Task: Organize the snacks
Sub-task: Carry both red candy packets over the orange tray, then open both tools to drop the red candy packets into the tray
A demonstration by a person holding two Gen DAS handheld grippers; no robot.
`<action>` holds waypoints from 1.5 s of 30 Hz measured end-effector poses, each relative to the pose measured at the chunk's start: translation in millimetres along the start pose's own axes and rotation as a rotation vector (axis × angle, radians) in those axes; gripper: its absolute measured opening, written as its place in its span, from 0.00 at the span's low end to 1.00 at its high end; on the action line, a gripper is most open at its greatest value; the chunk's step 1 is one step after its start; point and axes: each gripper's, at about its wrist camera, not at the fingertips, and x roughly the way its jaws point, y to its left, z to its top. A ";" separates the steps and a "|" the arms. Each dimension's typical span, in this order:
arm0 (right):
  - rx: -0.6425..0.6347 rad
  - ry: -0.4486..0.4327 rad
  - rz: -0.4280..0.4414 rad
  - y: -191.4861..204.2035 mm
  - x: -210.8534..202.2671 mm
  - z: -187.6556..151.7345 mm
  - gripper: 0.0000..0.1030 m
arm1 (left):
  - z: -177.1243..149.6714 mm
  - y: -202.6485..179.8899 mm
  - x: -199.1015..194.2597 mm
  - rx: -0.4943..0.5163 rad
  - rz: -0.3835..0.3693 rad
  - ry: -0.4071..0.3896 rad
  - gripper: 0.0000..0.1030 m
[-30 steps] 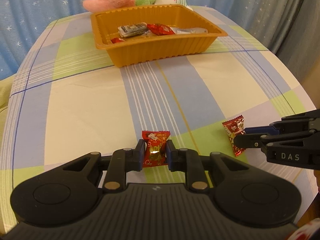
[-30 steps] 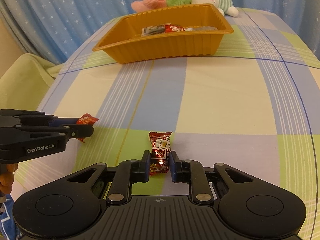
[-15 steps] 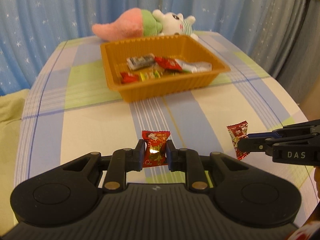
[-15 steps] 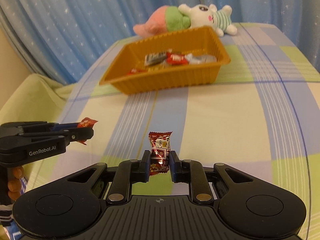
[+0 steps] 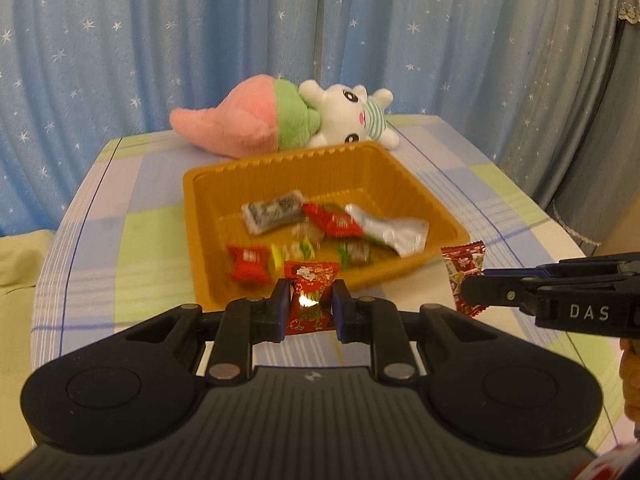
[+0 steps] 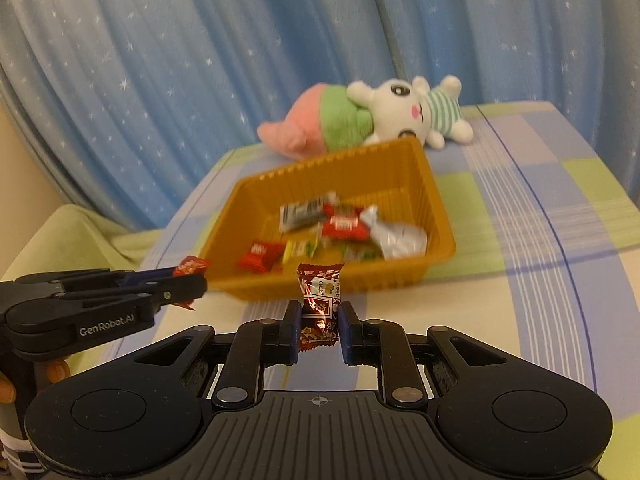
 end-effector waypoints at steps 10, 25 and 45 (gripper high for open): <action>0.012 -0.016 -0.011 -13.6 29.7 34.1 0.19 | 33.3 -1.9 50.5 0.005 -0.013 0.029 0.19; 0.048 -0.007 -0.053 -36.8 50.7 51.1 0.19 | 48.1 -3.0 103.8 0.013 -0.042 0.087 0.19; 0.035 0.021 -0.043 -23.8 68.5 60.4 0.19 | 48.6 44.1 86.1 -0.035 0.037 0.080 0.48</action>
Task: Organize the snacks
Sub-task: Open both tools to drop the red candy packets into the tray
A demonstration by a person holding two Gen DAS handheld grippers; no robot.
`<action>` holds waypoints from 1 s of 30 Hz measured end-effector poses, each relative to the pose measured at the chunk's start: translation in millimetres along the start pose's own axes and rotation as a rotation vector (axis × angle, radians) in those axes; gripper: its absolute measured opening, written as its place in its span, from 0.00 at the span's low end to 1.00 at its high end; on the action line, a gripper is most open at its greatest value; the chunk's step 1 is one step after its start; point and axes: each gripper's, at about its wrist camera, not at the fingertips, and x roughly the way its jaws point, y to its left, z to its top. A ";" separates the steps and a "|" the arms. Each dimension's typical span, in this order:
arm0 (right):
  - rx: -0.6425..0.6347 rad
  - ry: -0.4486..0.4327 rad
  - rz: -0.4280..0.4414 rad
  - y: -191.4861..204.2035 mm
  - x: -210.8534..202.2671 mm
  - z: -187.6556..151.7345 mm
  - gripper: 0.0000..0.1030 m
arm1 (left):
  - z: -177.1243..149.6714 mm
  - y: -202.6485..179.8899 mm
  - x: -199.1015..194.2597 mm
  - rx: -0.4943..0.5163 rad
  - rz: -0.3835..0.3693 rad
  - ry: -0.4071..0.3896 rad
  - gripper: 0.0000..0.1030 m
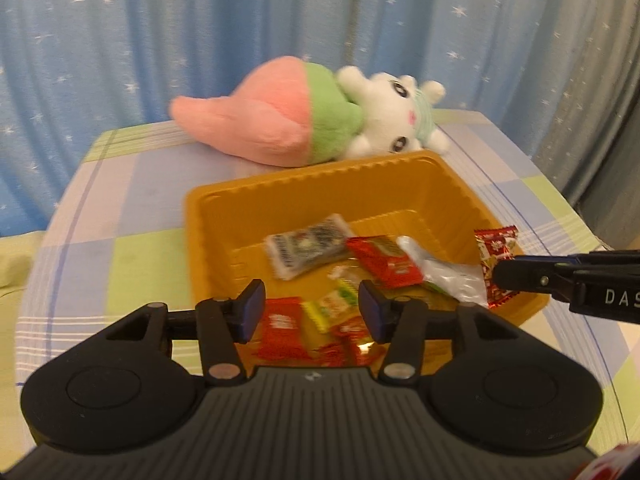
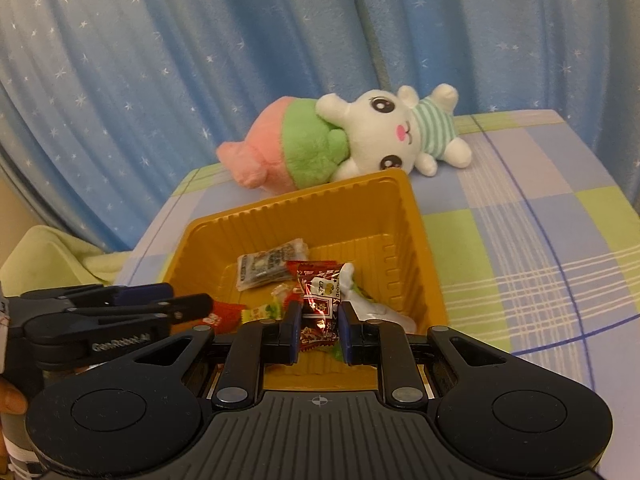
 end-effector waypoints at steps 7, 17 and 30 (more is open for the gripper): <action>-0.003 0.032 0.055 19.1 23.3 5.8 0.19 | 1.0 24.1 -13.3 -0.025 0.046 -0.009 0.53; 0.008 0.041 0.094 40.9 57.6 16.6 0.20 | 0.9 42.6 -19.8 -0.069 0.075 -0.001 0.55; 0.044 -0.057 0.085 51.2 43.0 22.0 0.61 | -6.1 53.3 -40.4 -0.090 0.068 -0.009 0.64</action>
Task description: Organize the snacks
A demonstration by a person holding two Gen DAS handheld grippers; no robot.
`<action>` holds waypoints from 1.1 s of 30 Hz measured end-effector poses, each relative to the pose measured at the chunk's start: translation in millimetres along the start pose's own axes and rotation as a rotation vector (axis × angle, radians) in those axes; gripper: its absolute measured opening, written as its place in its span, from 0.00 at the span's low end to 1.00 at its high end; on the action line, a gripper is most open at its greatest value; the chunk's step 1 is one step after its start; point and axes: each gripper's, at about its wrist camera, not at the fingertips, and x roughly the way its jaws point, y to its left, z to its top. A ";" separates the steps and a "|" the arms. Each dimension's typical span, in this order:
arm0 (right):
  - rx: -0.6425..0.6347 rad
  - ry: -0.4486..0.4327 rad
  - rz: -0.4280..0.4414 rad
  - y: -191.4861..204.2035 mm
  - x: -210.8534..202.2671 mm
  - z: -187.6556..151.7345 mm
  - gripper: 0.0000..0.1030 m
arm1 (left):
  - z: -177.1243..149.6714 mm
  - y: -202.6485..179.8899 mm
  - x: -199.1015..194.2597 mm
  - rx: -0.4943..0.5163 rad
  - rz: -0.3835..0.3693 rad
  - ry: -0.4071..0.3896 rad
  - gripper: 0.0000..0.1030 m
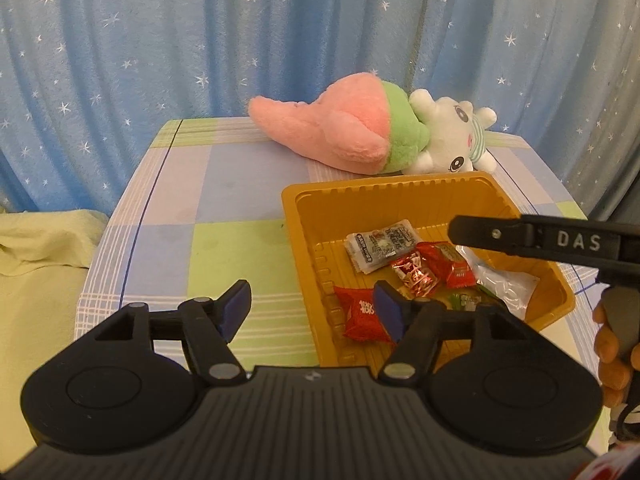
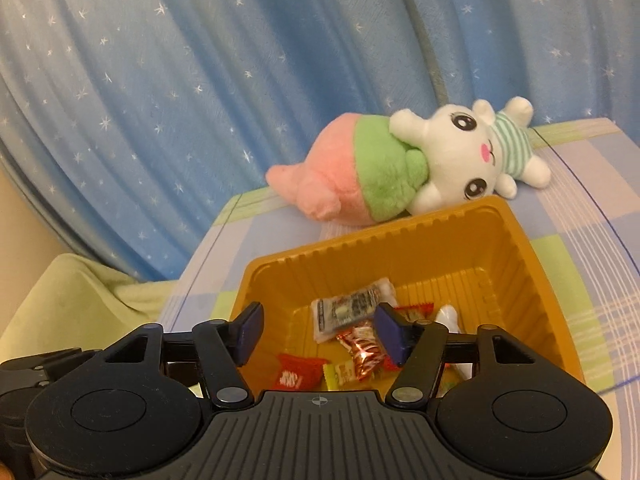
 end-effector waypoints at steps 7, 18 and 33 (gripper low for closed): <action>0.007 -0.013 -0.056 2.7 -28.9 -15.6 0.77 | -15.1 6.0 -21.1 -0.017 -0.022 0.003 0.67; 0.036 -0.035 -0.134 17.3 -89.4 -54.1 0.90 | -50.8 6.8 -68.6 -0.003 -0.050 -0.004 0.67; -0.014 0.060 -0.217 40.7 -161.2 -141.9 0.93 | -122.9 -14.0 -143.7 0.014 -0.059 0.029 0.69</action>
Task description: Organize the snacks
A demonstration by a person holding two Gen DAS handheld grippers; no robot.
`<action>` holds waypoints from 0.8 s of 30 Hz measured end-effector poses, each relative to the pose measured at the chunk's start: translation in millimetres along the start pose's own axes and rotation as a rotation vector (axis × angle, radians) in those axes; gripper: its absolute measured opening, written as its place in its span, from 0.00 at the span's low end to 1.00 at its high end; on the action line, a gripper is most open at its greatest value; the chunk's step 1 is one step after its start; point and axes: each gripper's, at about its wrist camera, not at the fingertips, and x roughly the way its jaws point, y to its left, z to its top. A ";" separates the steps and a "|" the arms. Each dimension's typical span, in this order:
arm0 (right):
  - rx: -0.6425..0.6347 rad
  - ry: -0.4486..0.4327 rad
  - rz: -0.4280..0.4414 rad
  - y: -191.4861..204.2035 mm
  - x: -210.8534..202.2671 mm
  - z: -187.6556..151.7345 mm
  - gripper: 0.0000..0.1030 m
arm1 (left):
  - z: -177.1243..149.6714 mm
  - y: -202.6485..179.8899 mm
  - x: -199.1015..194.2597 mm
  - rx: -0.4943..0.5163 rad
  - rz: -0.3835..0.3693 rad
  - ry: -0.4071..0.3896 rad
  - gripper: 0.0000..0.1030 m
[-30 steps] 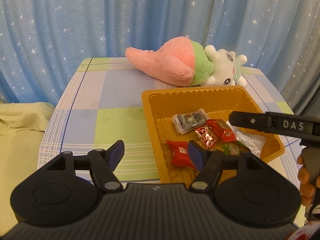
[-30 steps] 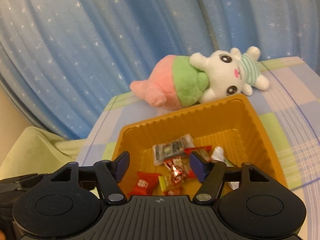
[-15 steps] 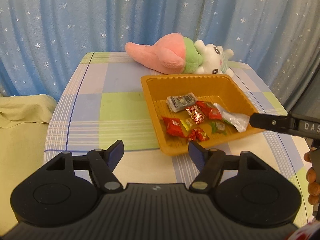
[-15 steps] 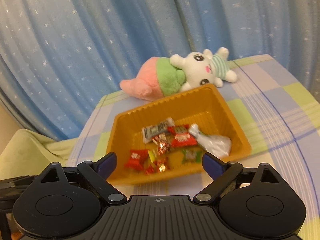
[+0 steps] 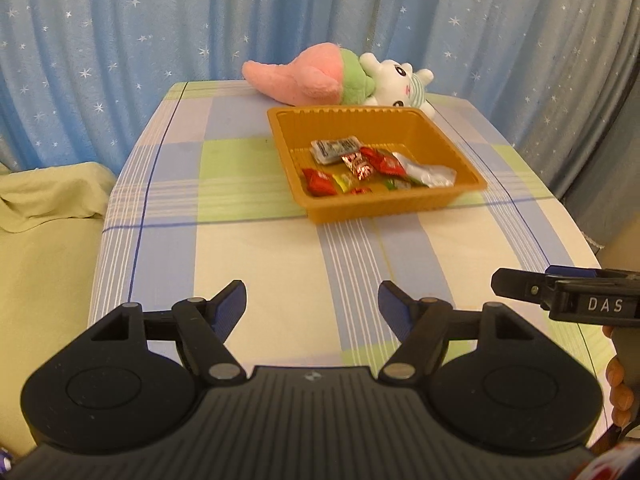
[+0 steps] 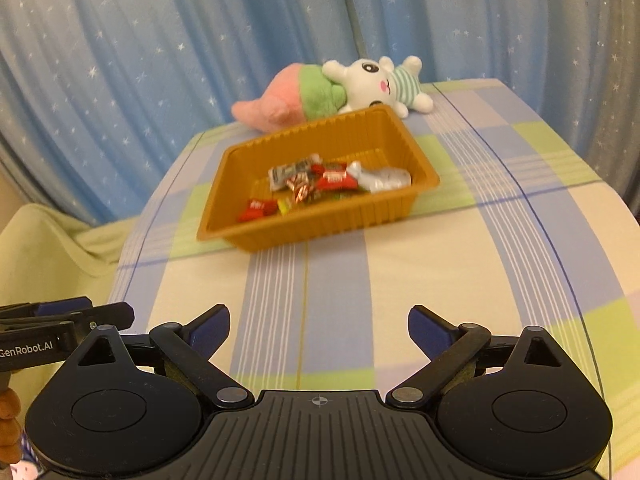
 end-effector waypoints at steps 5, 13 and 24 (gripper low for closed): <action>-0.032 -0.005 -0.001 -2.1 -24.7 -19.4 0.93 | -21.4 -17.3 -21.7 -0.004 0.015 -0.006 0.69; -0.038 0.006 0.019 -24.0 -67.1 -47.9 0.93 | -52.9 -60.3 -48.9 -0.013 0.032 -0.001 0.69; -0.074 0.040 0.046 -57.3 -118.0 -88.0 0.93 | -100.8 -116.2 -82.0 -0.028 0.040 0.014 0.69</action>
